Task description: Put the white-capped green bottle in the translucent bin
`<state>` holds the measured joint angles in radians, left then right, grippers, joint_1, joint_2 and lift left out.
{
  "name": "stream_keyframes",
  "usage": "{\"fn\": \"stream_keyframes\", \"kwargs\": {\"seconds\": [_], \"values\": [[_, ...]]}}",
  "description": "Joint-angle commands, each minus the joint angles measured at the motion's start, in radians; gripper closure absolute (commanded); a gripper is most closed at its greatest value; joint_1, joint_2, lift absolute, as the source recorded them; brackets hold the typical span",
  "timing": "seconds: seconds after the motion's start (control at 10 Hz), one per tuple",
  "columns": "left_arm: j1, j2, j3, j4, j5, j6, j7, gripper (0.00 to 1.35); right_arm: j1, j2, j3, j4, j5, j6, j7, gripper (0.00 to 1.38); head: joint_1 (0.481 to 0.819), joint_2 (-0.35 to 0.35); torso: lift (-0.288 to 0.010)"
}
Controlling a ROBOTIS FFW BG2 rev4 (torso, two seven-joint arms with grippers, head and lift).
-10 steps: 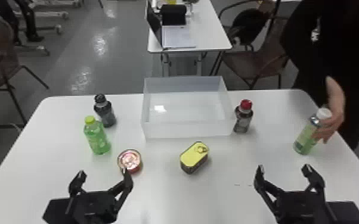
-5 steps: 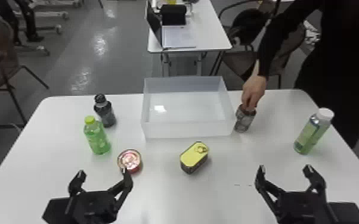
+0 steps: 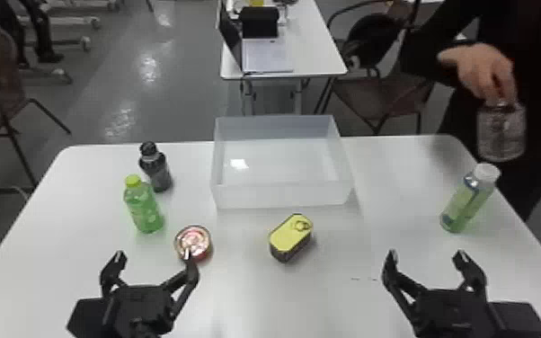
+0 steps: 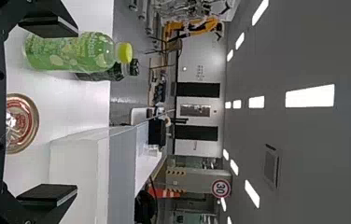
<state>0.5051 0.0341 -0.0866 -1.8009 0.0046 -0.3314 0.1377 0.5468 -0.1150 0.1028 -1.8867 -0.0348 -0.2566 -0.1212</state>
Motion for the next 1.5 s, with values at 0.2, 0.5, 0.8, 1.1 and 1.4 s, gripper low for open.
{"fn": "stream_keyframes", "kwargs": {"seconds": [0.2,0.5,0.8,1.1,1.4], "values": [[-0.01,0.023,-0.009,0.0,0.0,0.009,-0.006,0.13,-0.001,0.0,0.0,0.0,-0.005,0.005,0.0,0.18,0.695,-0.001,-0.079],[-0.003,0.01,-0.001,0.0,-0.005,0.008,-0.006,0.13,-0.001,-0.003,0.0,-0.002,-0.005,0.005,0.0,0.18,0.695,0.001,-0.079],[-0.002,0.007,0.001,0.0,0.0,0.008,-0.006,0.13,-0.001,-0.002,0.0,-0.002,-0.005,0.005,0.0,0.18,0.695,0.002,-0.079],[0.0,0.007,0.002,0.0,0.002,0.006,-0.006,0.13,-0.001,-0.002,0.0,0.0,-0.008,0.005,0.0,0.18,0.695,0.003,-0.079],[0.003,0.001,0.007,0.0,0.005,0.0,-0.006,0.13,-0.002,-0.003,0.0,0.001,-0.01,0.005,0.0,0.18,0.695,0.004,-0.079]]}}
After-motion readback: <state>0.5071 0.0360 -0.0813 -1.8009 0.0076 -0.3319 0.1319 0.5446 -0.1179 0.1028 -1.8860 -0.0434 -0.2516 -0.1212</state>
